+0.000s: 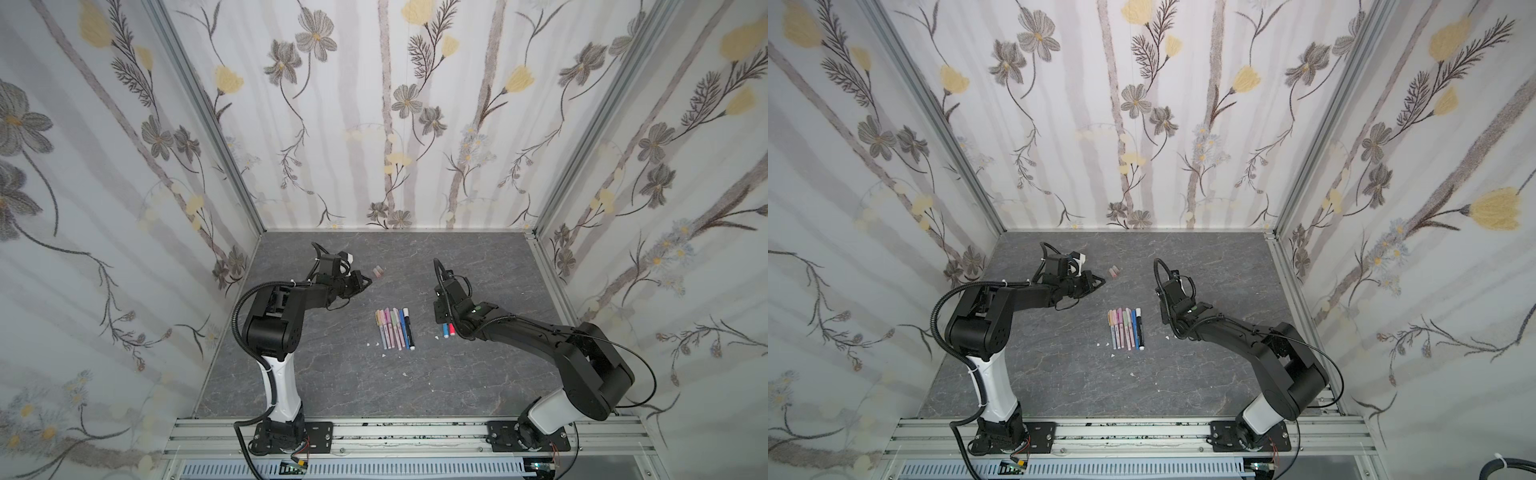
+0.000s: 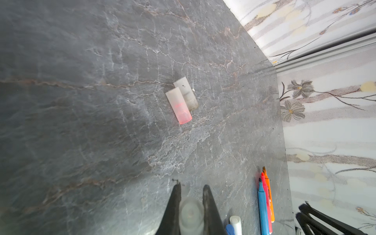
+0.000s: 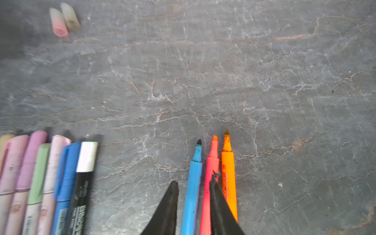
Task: Remove pen caps from pens
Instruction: Place the pen at the center of the table, then place the pen cap at the top-center of the table.
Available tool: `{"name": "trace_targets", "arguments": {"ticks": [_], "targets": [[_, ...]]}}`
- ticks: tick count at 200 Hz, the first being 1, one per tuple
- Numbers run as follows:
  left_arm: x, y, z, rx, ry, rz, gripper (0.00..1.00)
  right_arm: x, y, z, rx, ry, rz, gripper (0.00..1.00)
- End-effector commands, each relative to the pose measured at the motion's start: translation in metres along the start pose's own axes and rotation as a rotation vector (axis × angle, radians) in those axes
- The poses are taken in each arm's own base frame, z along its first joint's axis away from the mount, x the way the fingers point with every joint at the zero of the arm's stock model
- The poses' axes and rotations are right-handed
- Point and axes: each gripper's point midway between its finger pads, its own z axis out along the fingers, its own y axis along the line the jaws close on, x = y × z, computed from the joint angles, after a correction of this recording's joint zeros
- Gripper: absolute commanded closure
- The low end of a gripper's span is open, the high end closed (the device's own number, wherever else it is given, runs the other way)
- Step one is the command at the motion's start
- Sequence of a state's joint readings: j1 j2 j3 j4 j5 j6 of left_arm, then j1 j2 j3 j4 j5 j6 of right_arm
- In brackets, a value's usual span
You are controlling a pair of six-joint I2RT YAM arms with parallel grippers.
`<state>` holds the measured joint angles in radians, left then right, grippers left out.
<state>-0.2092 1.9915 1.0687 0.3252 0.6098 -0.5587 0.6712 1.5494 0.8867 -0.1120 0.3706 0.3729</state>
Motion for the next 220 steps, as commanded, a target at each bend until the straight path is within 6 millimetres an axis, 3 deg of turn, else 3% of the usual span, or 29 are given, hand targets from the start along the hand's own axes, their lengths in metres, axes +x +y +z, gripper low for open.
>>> {"name": "trace_targets", "arguments": {"ticks": [1,61,127,220], "targets": [[-0.011,-0.006,0.010,0.029,-0.026,0.007,1.00,-0.005,0.005,-0.006,-0.041,-0.017,0.009,0.72],[-0.028,0.011,0.030,-0.026,-0.052,-0.012,0.95,0.001,0.007,-0.010,-0.070,-0.014,0.025,0.72],[-0.024,0.023,0.039,-0.037,-0.047,-0.040,0.80,0.006,0.012,-0.008,-0.088,-0.001,0.022,0.71],[-0.025,0.020,0.040,-0.020,-0.043,-0.046,0.71,0.005,0.023,-0.006,-0.118,0.007,0.012,0.71]]}}
